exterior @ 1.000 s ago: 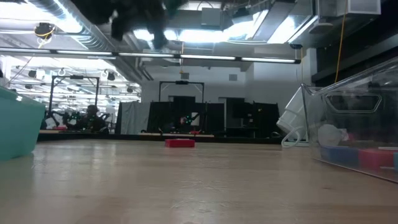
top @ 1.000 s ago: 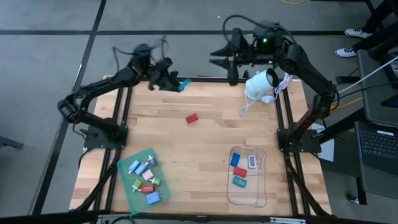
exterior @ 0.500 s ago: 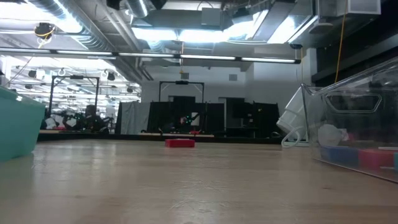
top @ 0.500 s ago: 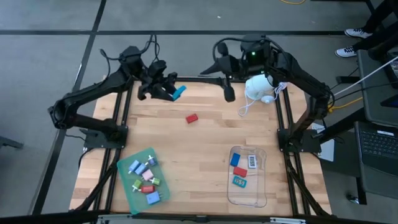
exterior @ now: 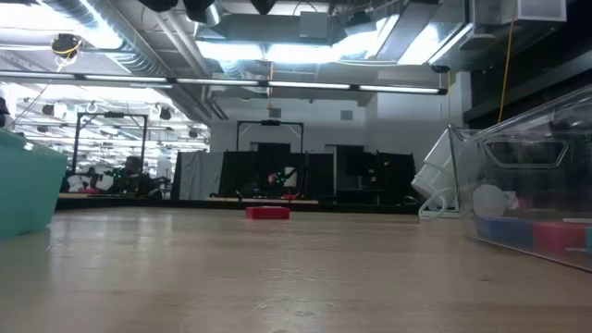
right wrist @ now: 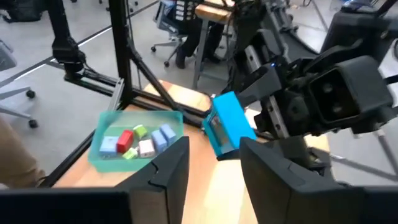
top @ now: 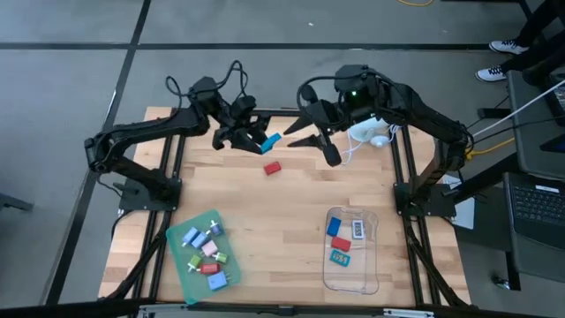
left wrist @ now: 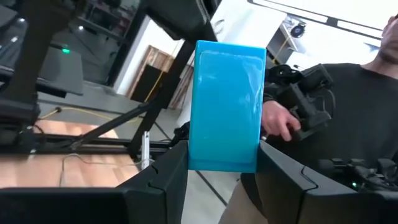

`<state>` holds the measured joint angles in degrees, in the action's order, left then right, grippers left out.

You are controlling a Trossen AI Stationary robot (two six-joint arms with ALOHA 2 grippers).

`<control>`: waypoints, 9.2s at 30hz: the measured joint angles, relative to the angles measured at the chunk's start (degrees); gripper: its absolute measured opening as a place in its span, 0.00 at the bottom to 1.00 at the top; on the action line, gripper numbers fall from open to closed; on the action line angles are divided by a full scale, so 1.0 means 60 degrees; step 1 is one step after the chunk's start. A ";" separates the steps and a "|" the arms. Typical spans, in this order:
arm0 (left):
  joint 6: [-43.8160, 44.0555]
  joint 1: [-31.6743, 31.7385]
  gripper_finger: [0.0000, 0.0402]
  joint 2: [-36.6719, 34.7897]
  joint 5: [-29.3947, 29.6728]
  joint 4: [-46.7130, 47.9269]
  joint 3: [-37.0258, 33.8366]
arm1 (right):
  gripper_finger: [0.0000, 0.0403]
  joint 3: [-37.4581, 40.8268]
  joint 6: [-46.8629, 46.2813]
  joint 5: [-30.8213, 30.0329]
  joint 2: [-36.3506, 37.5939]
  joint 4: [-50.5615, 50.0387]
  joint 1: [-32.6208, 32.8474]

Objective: Pick & Place Office items
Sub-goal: Put the light blue digital clock into the transparent bin, then put the red digital clock into the transparent bin

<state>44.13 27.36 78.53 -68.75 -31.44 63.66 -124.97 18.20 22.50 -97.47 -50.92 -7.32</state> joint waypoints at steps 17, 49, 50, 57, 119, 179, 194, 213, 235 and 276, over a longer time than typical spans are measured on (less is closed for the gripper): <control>0.0016 -0.0977 0.37 0.0476 0.0748 -0.0320 0.0007 | 0.52 -0.0005 -0.0222 -0.0069 -0.0043 -0.0170 0.0249; -0.0056 -0.0992 0.37 0.0469 0.0663 -0.0343 0.0007 | 0.18 -0.0004 -0.0185 0.0634 -0.0514 0.0263 0.0534; 0.0009 -0.0992 0.37 0.0469 0.0660 -0.0344 0.0007 | 0.18 -0.0004 -0.0168 0.0630 -0.0514 0.0252 0.0534; 0.0081 -0.0571 0.57 0.0469 0.0905 -0.0343 0.0007 | 0.16 -0.0272 -0.0365 0.0665 -0.0470 0.0016 0.0482; -0.9069 0.2771 0.62 0.0465 1.0440 0.7768 0.0007 | 0.22 0.9238 -1.7040 -0.1788 0.0372 -0.0987 0.6558; -0.5155 -0.2224 0.68 0.4041 1.1959 0.9230 0.0004 | 0.58 0.9220 -0.8924 -0.6687 0.5140 0.3028 0.2253; -0.5246 -0.1826 0.79 0.4365 1.2680 0.9260 0.0007 | 0.58 0.9220 -0.8615 -0.6554 0.5140 0.3101 0.2253; -0.4751 -0.1746 0.64 0.5333 1.2576 0.9245 0.0051 | 0.58 0.9224 -0.8677 -0.6564 0.5136 0.3130 0.2246; -0.3883 -0.0069 0.37 0.4175 0.5396 0.6260 -0.0018 | 0.58 0.9224 -0.7595 -0.6309 0.5133 0.4566 0.2111; 0.0271 -0.1368 0.37 0.2775 0.0302 -0.0166 0.1577 | 0.58 0.9224 -0.6132 -0.1744 0.4323 0.6888 0.1219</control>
<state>45.76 19.16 95.18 -66.94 -32.44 73.12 -69.63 -18.60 12.04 -71.54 -9.60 -0.01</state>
